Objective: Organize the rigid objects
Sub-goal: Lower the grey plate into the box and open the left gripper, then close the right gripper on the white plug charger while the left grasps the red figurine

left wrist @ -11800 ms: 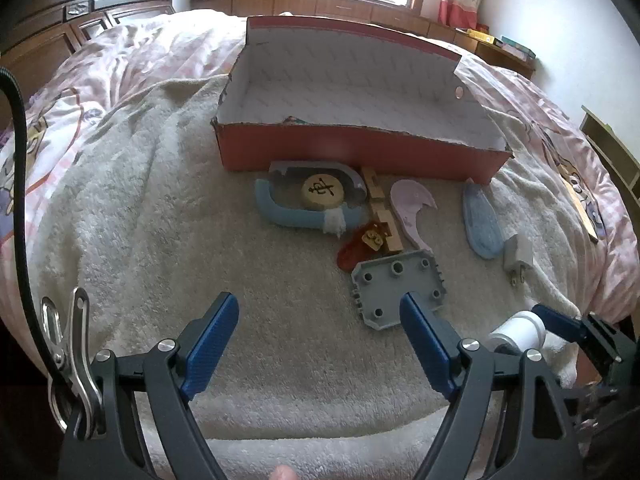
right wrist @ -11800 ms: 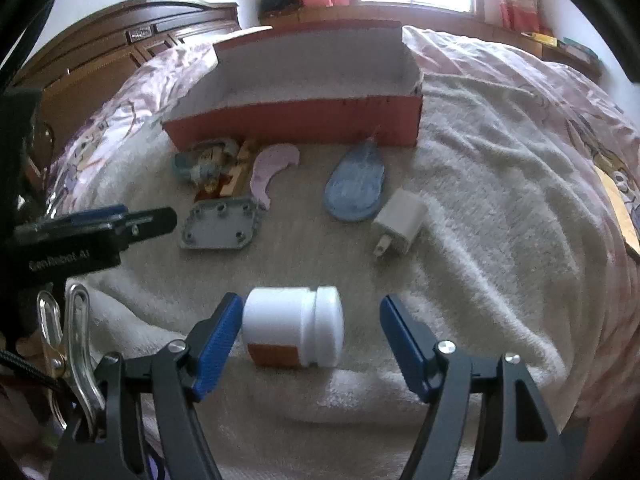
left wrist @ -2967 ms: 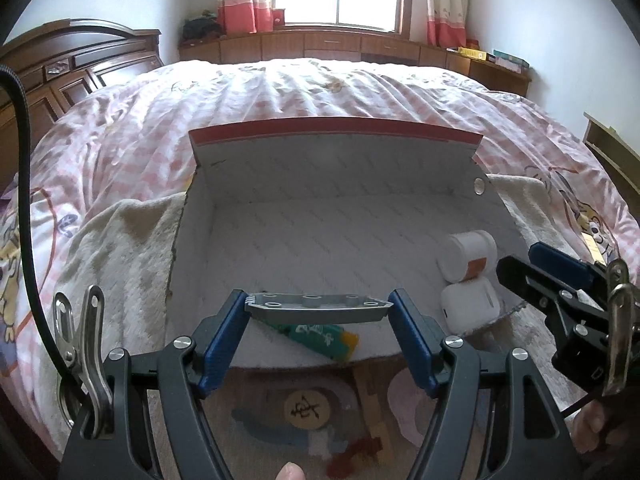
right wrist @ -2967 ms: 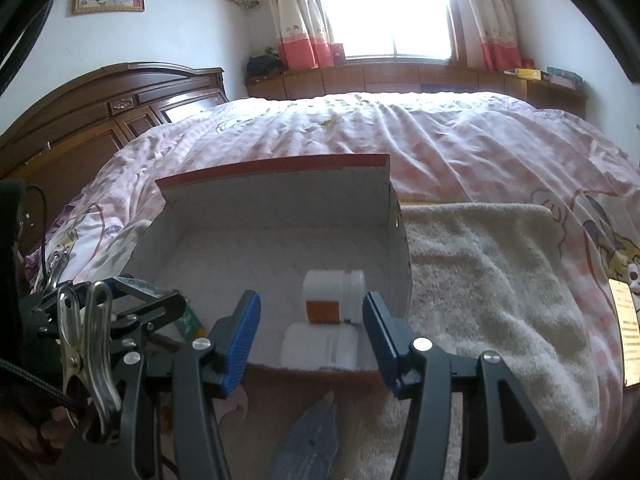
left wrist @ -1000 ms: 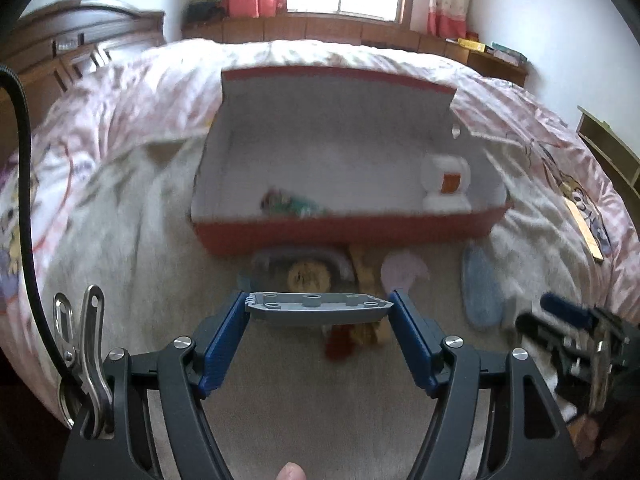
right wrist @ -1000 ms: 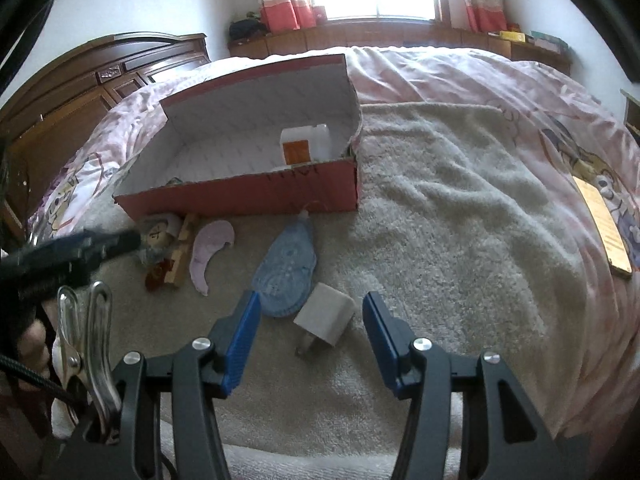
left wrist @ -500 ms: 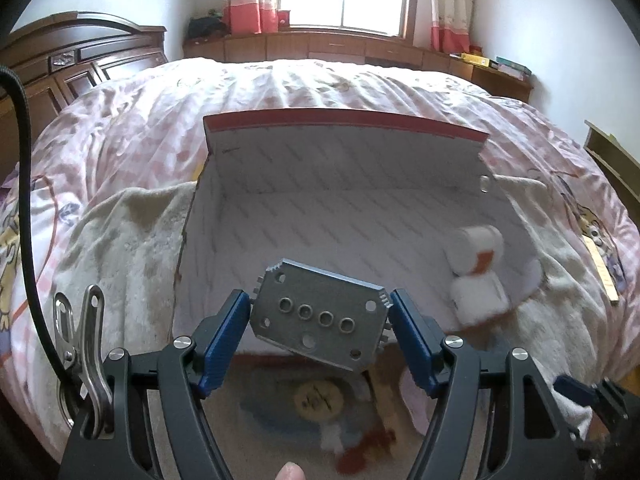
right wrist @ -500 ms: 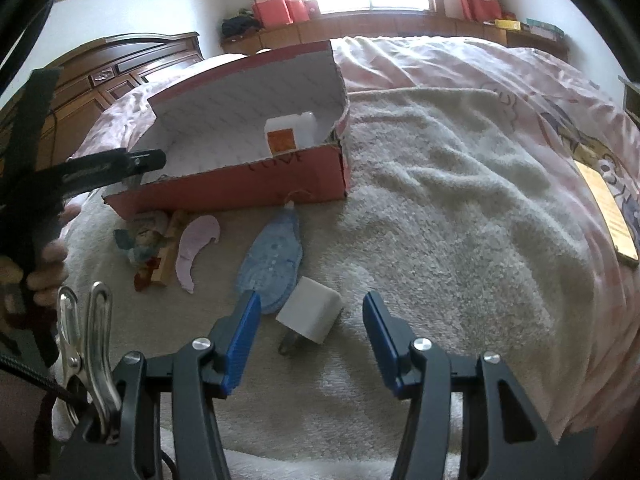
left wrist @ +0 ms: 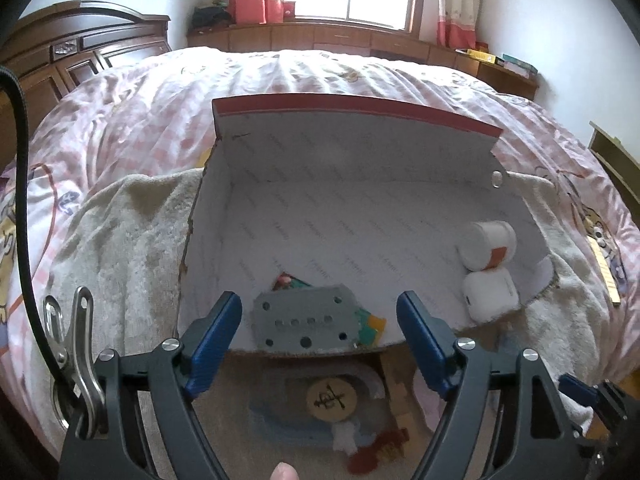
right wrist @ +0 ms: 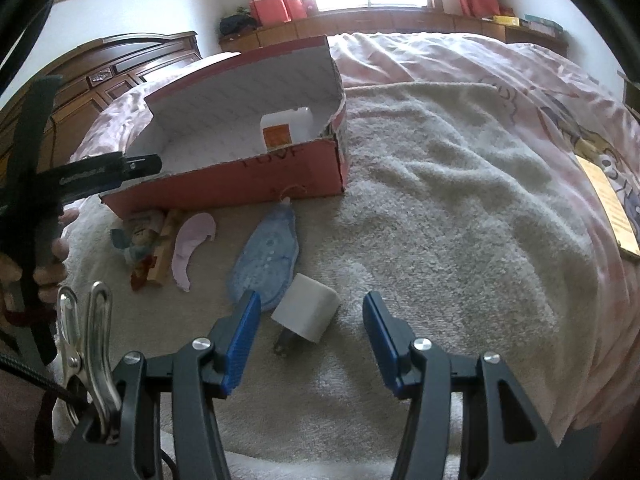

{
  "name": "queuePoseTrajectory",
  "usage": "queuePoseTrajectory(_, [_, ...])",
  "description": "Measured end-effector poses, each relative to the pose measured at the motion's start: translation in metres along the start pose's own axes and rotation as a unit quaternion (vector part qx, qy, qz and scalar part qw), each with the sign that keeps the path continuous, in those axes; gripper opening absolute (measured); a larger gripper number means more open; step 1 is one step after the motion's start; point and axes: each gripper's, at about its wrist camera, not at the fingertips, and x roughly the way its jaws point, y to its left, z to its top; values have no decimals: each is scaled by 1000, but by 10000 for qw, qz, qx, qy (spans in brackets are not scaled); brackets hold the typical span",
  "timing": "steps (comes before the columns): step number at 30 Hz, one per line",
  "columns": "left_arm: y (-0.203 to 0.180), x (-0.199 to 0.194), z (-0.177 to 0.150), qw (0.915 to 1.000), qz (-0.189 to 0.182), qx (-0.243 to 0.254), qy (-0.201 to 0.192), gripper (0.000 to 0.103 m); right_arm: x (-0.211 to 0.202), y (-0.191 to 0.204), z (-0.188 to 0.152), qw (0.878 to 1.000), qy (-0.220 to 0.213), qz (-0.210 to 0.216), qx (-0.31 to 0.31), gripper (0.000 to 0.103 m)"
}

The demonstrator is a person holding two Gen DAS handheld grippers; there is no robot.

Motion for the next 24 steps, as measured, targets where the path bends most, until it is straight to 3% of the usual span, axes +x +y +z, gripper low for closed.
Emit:
queuePoseTrajectory(12, [1, -36, -25, 9999, -42, 44, -115, 82, -2, -1, -7, 10000, 53, -26, -27, 56])
queuePoseTrajectory(24, [16, -46, -60, 9998, -54, -137, 96, 82, 10, 4, -7, 9999, 80, -108, -75, 56])
